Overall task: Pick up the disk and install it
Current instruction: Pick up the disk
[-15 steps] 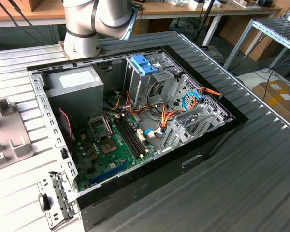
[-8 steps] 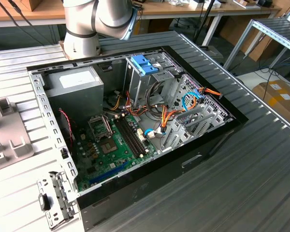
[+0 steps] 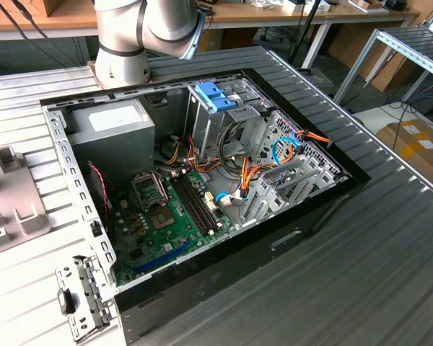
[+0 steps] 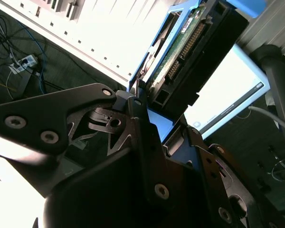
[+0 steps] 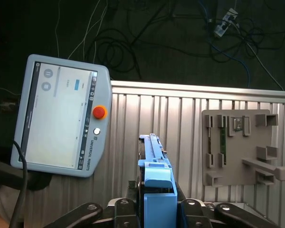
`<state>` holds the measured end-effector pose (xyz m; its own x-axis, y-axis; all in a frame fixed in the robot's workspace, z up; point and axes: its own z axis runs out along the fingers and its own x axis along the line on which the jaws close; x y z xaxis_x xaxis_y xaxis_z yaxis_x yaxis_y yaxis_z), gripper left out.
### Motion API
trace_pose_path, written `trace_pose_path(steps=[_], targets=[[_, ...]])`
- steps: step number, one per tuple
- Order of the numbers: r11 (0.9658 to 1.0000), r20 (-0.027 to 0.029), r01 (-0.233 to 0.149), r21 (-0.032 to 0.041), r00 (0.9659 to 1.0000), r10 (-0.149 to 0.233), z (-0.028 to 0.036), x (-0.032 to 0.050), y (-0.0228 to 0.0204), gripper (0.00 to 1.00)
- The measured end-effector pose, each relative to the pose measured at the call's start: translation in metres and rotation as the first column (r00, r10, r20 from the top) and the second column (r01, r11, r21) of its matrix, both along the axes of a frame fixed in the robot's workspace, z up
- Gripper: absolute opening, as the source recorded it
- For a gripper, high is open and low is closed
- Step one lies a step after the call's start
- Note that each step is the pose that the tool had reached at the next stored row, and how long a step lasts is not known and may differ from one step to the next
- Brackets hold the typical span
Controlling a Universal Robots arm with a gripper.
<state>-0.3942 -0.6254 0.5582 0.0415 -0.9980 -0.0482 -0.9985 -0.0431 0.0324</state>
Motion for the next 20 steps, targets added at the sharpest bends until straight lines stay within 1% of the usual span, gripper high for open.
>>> trace_pose_path(steps=[11,13,16,20], targets=[[1.0000,0.0001,0.000,0.0001,1.0000,0.000,-0.0001,0.0011,-0.0039,0.37],[1.0000,0.0001,0.000,0.0001,1.0000,0.000,-0.0001,0.0016,-0.0041,0.37],[1.0000,0.0001,0.000,0.0003,1.0000,0.000,-0.0002,0.0038,-0.0042,0.37],[1.0000,-0.0002,0.000,0.0007,1.0000,0.000,-0.0006,0.0103,-0.0033,0.37]])
